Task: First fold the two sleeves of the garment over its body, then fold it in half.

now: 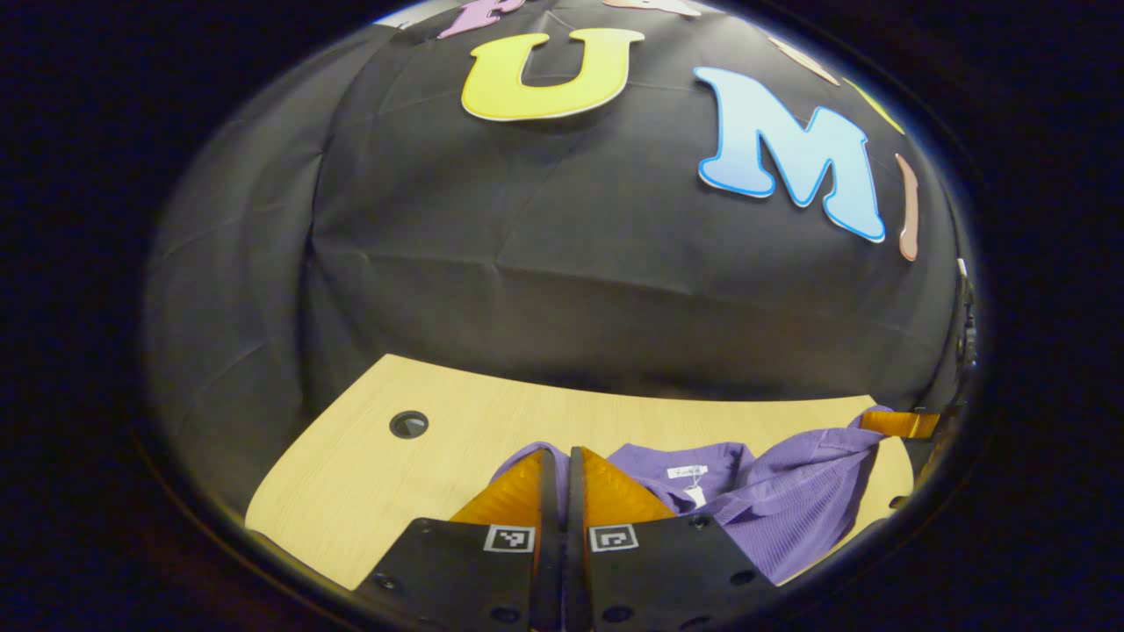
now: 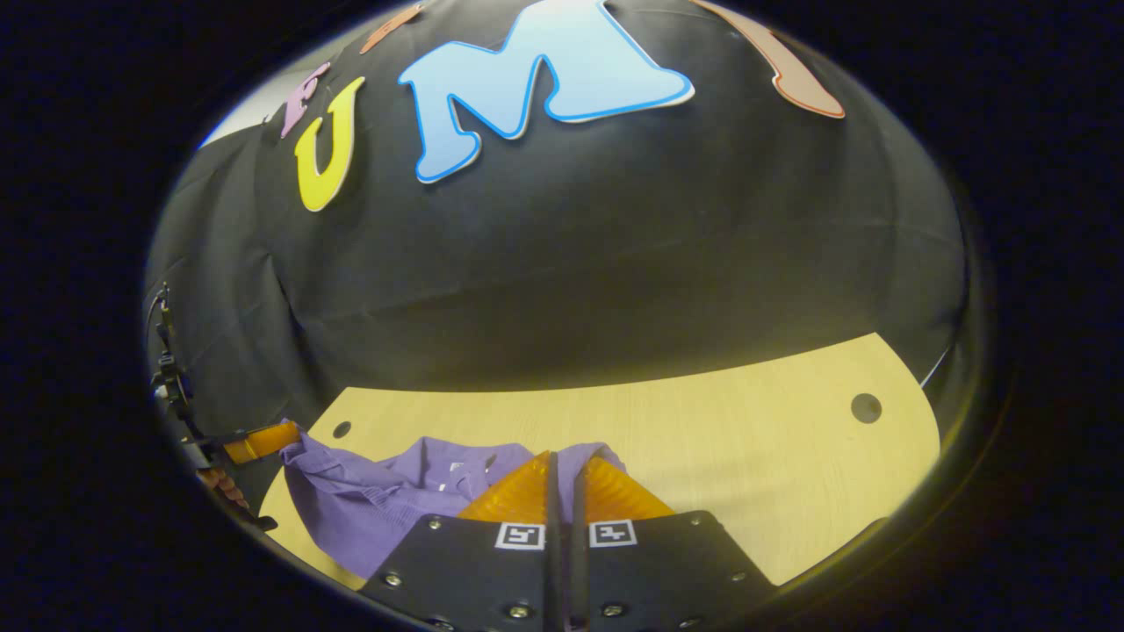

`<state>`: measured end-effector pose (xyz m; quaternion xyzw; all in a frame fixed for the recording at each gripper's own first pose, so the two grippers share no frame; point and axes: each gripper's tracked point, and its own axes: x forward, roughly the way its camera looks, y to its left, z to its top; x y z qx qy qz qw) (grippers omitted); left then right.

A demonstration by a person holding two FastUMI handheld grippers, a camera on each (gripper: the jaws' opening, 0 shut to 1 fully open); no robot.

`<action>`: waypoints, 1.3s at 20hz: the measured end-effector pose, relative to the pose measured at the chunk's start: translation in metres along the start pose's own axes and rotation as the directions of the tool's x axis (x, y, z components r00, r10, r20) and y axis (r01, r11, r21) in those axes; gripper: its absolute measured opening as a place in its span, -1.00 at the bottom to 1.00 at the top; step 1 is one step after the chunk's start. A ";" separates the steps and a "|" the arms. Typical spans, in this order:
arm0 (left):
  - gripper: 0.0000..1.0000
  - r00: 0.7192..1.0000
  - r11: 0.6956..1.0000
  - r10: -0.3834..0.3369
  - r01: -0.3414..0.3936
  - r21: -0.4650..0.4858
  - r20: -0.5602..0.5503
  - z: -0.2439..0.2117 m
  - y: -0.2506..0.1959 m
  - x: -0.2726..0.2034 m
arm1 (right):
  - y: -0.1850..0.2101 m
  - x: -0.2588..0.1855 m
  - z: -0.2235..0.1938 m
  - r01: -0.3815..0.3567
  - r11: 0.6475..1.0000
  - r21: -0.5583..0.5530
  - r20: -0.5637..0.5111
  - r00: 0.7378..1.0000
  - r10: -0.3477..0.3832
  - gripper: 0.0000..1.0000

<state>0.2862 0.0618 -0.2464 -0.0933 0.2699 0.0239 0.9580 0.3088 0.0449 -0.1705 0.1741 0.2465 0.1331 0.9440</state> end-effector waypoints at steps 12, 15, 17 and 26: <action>-0.54 0.998 0.997 0.061 -0.061 0.040 0.006 -0.010 0.006 0.027 | -0.013 0.032 -0.017 0.055 0.995 -0.084 -0.021 0.998 -0.057 -0.89; -0.17 0.999 0.999 0.036 -0.037 0.039 0.025 -0.003 -0.007 0.021 | -0.013 0.029 -0.016 0.064 0.994 -0.086 -0.021 0.998 -0.066 -0.75; 0.21 1.000 0.999 0.015 -0.016 0.041 0.023 -0.001 -0.015 0.015 | -0.012 0.023 -0.012 0.079 0.992 -0.097 -0.015 0.997 -0.081 -0.34; 0.68 0.995 0.999 -0.034 0.030 0.043 0.095 0.024 -0.018 -0.037 | 0.001 -0.041 0.039 0.210 0.955 -0.208 0.173 0.969 -0.176 0.48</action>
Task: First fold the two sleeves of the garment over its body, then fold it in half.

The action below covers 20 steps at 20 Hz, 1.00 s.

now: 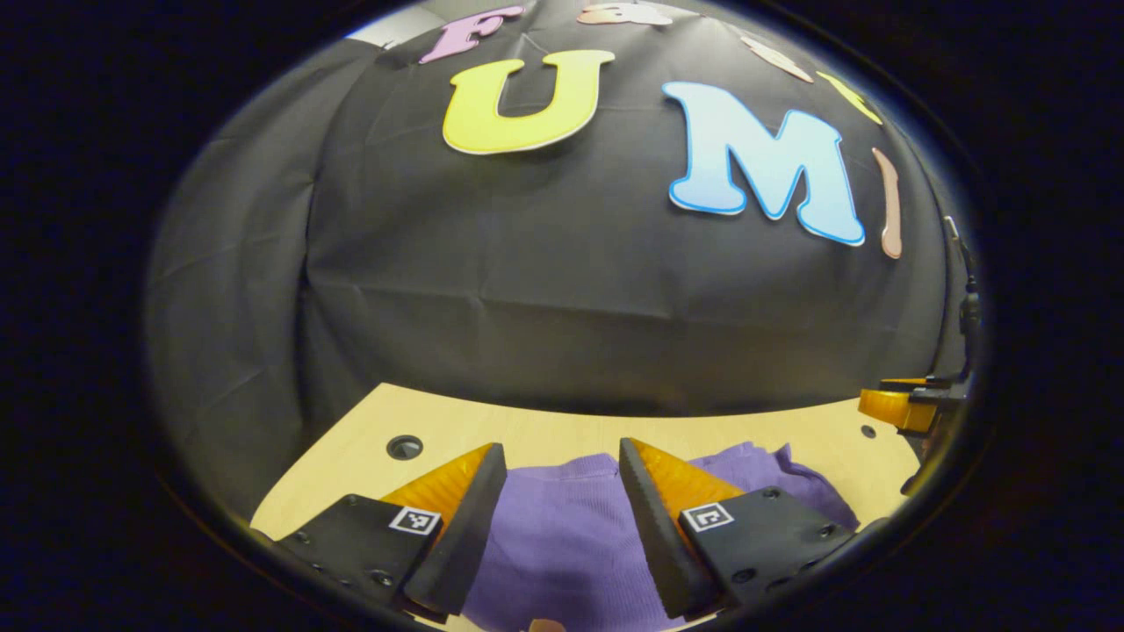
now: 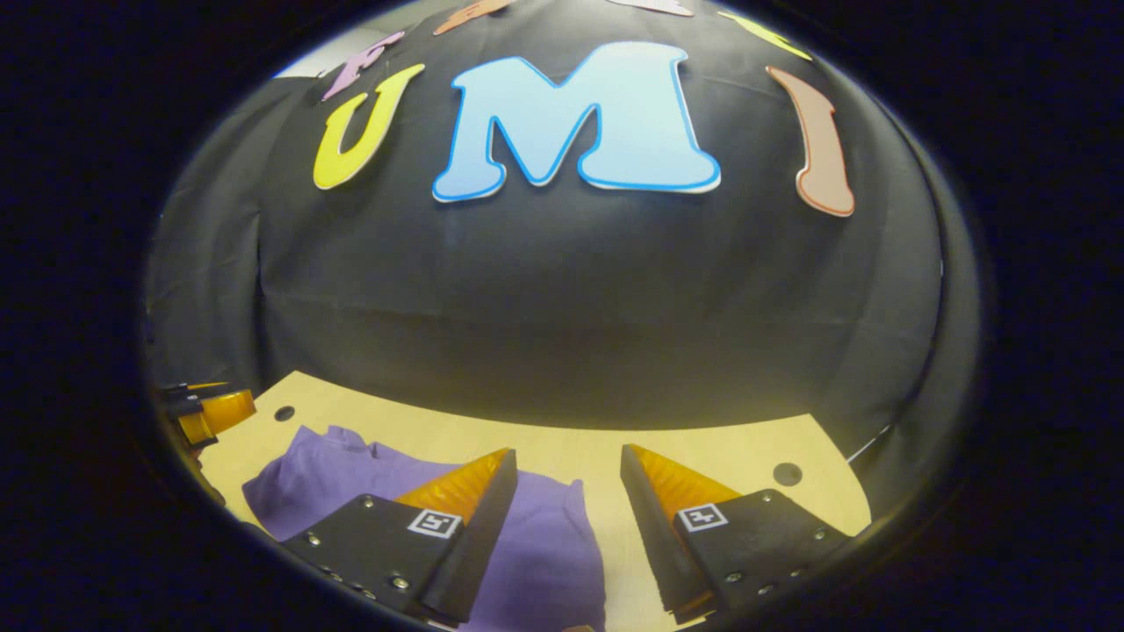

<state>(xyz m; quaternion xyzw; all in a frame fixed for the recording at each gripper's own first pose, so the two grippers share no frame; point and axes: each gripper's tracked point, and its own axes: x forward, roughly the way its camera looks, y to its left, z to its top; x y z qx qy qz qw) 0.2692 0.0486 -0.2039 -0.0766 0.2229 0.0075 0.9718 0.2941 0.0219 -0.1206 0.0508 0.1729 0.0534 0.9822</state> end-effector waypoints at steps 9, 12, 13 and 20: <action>0.99 0.991 0.999 -0.047 0.044 0.026 0.125 0.053 0.000 -0.092 | 0.039 -0.110 0.040 0.020 1.000 -0.015 0.131 0.991 -0.018 0.93; 0.99 0.983 0.997 -0.072 0.067 0.031 0.171 0.067 -0.004 -0.118 | 0.046 -0.143 0.053 0.035 0.999 -0.020 0.172 0.985 -0.031 0.84; 0.97 0.980 0.997 -0.079 0.074 0.034 0.185 0.070 -0.005 -0.127 | 0.050 -0.154 0.057 0.044 0.999 -0.025 0.189 0.981 -0.038 0.92; 0.97 0.961 0.991 -0.128 0.115 0.069 0.244 0.087 -0.007 -0.179 | 0.071 -0.233 0.073 0.102 0.994 -0.047 0.267 0.960 -0.086 0.84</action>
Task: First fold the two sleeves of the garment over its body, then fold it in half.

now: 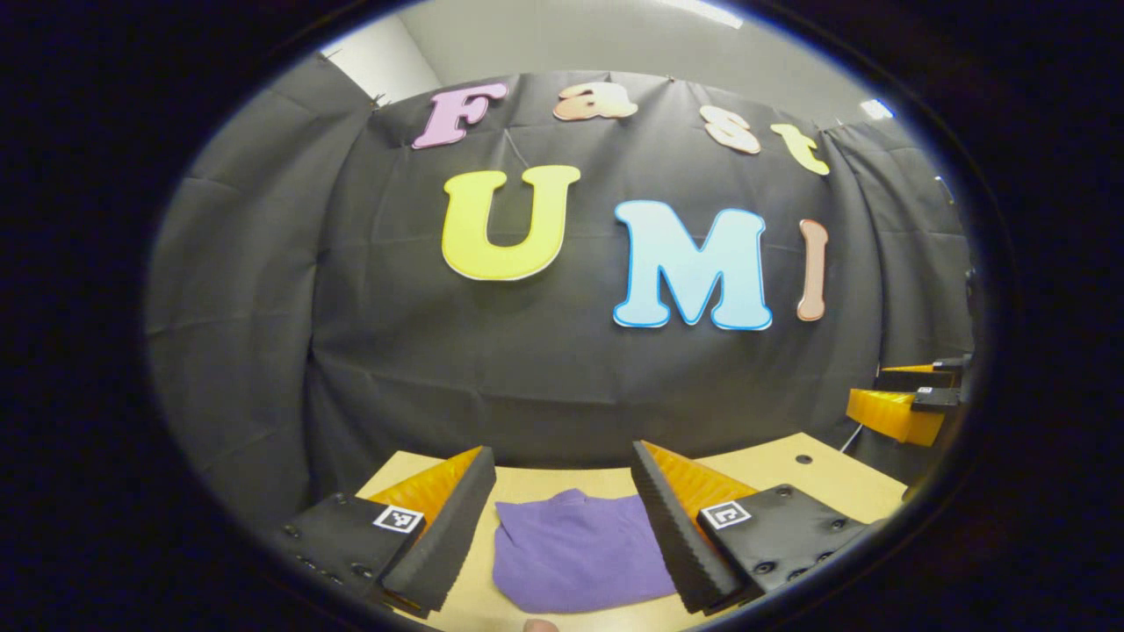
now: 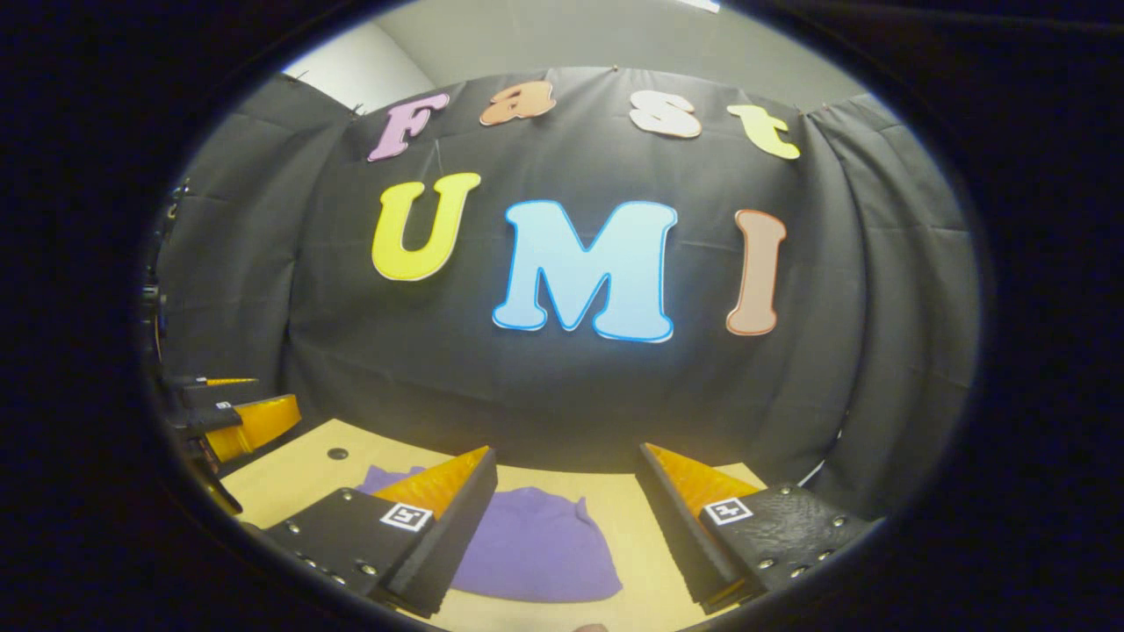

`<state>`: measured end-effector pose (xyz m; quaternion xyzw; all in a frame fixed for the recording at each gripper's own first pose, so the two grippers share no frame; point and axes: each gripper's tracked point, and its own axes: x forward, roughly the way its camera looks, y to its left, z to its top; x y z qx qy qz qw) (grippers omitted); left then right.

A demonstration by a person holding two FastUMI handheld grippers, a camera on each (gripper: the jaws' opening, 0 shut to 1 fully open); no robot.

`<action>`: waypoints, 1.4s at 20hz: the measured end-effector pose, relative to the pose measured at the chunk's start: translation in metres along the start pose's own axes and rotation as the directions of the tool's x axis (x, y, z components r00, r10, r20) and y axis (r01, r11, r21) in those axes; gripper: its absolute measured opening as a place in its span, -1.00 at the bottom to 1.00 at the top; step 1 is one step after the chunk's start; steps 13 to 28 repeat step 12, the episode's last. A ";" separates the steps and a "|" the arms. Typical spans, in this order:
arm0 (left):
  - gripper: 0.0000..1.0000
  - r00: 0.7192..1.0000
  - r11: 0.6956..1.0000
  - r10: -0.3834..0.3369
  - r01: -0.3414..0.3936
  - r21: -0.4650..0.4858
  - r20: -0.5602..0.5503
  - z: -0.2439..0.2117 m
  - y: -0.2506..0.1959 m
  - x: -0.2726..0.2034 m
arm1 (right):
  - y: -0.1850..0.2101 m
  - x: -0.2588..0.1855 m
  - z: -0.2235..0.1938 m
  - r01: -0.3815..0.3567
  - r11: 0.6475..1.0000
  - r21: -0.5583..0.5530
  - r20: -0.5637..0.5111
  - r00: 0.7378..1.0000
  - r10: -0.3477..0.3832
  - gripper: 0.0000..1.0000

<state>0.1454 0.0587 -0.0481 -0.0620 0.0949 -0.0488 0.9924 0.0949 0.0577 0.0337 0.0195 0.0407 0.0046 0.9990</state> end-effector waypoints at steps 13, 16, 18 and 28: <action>0.97 0.996 0.995 -0.080 0.077 0.065 0.049 0.007 -0.036 -0.039 | -0.007 -0.074 0.019 0.093 0.996 0.015 0.046 0.995 -0.093 0.92; 0.97 0.996 0.995 -0.080 0.077 0.065 0.049 0.007 -0.036 -0.039 | -0.007 -0.074 0.019 0.093 0.996 0.015 0.046 0.995 -0.093 0.92; 0.97 0.996 0.995 -0.080 0.077 0.065 0.049 0.007 -0.036 -0.039 | -0.007 -0.074 0.019 0.093 0.996 0.015 0.046 0.995 -0.093 0.92; 0.97 0.996 0.995 -0.080 0.077 0.065 0.049 0.007 -0.036 -0.039 | -0.007 -0.074 0.019 0.093 0.996 0.015 0.046 0.995 -0.093 0.92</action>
